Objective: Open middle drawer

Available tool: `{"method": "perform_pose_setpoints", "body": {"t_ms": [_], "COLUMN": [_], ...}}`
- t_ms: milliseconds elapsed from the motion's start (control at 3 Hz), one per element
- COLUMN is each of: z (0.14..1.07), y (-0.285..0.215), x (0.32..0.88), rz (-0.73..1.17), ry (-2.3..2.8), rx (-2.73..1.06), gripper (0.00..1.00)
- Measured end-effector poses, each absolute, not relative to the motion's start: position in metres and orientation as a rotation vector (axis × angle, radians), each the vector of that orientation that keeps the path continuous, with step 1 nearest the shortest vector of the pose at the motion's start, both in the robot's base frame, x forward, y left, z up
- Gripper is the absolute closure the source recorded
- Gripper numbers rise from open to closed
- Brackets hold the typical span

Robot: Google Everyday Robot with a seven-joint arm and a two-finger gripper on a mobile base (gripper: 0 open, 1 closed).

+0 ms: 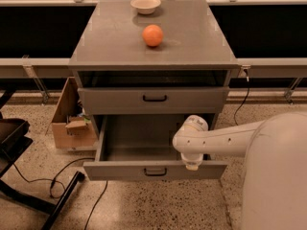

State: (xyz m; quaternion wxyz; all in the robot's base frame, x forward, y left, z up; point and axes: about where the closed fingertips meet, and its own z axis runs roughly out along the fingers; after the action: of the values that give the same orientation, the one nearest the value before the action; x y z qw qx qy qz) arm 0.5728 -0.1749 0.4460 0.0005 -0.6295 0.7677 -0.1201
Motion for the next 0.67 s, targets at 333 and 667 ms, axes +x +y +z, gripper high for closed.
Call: {"method": "perform_pose_setpoints", "body": {"t_ms": [333,667], "z": [0.4459,0.4459], "y": [-0.1749,-0.1749], "x": [0.5728,0.5727], "rz": [-0.377,-0.377], "ry": [2.411,2.411], "rx": [-1.977,-1.977], "gripper": [0.27,0.04]}}
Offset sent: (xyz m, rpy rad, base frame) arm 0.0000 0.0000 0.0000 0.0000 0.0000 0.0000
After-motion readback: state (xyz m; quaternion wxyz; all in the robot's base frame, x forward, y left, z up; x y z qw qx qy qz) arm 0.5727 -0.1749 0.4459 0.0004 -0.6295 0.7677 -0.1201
